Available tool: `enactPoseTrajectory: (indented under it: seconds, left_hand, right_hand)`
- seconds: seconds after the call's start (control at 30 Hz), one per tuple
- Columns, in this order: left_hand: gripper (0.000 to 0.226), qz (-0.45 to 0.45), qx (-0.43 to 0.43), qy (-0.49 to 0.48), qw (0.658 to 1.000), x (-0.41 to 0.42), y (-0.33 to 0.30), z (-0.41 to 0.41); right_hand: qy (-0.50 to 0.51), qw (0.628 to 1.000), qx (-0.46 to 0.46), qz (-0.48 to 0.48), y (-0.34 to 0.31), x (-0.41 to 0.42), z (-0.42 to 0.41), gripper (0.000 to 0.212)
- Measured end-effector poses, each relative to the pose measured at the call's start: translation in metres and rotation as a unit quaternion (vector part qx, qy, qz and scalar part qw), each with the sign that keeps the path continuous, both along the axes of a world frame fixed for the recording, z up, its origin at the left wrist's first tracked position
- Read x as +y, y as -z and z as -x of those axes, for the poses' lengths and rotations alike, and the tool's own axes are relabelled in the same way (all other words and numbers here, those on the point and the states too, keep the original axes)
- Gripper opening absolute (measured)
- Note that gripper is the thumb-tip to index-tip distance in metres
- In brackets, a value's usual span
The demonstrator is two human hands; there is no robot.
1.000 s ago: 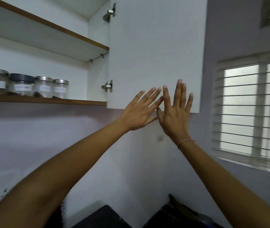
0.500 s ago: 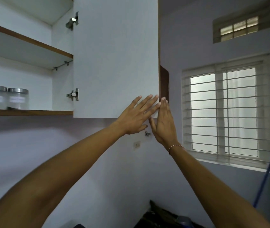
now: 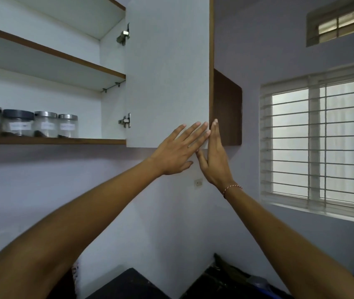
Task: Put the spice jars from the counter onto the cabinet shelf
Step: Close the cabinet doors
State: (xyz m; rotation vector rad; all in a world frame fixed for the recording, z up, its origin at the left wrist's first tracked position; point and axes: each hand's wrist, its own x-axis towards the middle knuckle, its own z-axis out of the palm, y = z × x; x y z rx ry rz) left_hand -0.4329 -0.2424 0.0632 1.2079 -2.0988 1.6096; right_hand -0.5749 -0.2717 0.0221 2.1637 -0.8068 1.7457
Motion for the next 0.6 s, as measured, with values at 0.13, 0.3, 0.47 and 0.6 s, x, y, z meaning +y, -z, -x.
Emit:
enactPoseTrajectory:
  seconds: [0.13, 0.3, 0.47, 0.6]
  left_hand:
    - [0.088, 0.004, 0.012, -0.031, 0.999, 0.043, 0.009, -0.026]
    - [0.088, 0.016, 0.031, -0.064, 0.997, 0.096, 0.014, -0.069]
    - [0.09, 0.017, 0.045, -0.118, 0.992, 0.14, 0.018, -0.12]
    - [0.092, 0.015, 0.058, -0.17, 0.984, 0.168, 0.021, -0.167]
  right_hand:
    - [0.008, 1.0, 0.018, 0.01, -0.001, 0.04, -0.027, 0.071]
    - [-0.018, 0.999, 0.045, 0.023, -0.003, 0.079, -0.071, 0.073]
    - [-0.081, 0.995, 0.045, 0.032, -0.003, 0.101, -0.128, 0.076]
    - [-0.125, 0.988, 0.067, 0.056, -0.002, 0.116, -0.178, 0.078]
